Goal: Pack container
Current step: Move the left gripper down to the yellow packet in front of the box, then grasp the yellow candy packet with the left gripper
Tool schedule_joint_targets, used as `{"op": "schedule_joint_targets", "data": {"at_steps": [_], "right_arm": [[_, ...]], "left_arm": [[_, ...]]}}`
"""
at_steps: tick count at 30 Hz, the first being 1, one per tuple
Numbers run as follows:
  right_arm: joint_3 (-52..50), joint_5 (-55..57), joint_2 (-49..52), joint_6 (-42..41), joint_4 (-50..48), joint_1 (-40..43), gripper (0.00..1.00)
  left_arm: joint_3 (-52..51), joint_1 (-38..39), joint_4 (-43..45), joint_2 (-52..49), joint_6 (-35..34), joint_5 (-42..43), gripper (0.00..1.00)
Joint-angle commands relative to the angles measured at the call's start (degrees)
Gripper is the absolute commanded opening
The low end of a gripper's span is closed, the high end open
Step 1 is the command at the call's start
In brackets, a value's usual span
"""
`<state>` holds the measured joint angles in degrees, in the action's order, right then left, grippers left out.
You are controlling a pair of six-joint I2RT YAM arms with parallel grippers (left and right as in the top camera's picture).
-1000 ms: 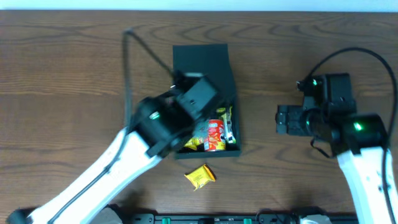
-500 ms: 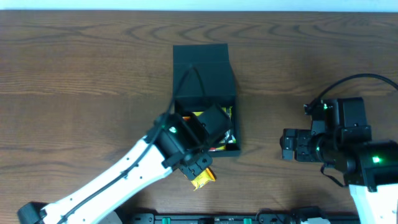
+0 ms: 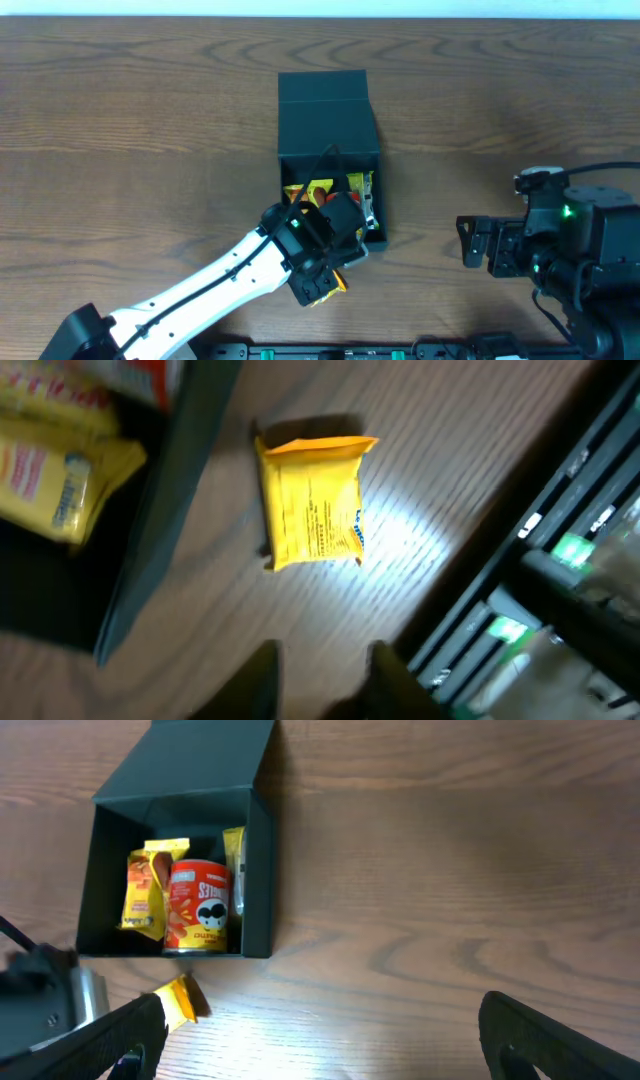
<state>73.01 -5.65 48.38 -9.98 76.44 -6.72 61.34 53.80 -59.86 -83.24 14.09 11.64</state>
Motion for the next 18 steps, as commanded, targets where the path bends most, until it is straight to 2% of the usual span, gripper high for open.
{"op": "schedule_joint_targets", "data": {"at_steps": [1,2,4,8,9,10,13,15,18], "right_arm": [[0.48,-0.33,0.0,0.66,-0.35,-0.22,0.99],[0.48,-0.17,0.0,0.66,-0.44,-0.22,0.99],[0.48,0.96,0.0,0.66,-0.66,-0.22,0.99],[0.48,2.91,0.0,0.72,-0.63,-0.22,0.99],[0.48,2.89,0.0,0.72,-0.63,-0.22,0.99],[0.48,2.93,0.0,0.87,-0.63,-0.22,0.99],[0.48,4.39,0.0,0.87,-0.83,-0.22,0.99],[0.48,4.61,0.0,0.85,-0.98,-0.22,0.99],[0.48,5.35,0.0,0.87,-1.07,-0.22,0.99]], "left_arm": [[-2.23,0.24,0.72,0.11,9.55,0.24,0.4],[-2.84,0.24,1.11,0.11,12.11,0.17,0.44],[-4.13,0.24,2.6,0.11,16.0,-0.09,0.63],[-6.45,0.24,6.4,0.11,17.79,-0.79,0.73],[-7.3,0.24,7.58,0.11,17.88,-2.03,0.79],[-8.66,0.24,9.49,0.11,17.9,-5.01,0.97],[-10.38,0.24,12.26,0.11,18.25,-10.25,0.95],[-10.4,0.24,12.59,0.11,20.96,-10.32,0.96],[-10.38,0.24,14.21,0.11,21.29,-10.6,0.95]]}}
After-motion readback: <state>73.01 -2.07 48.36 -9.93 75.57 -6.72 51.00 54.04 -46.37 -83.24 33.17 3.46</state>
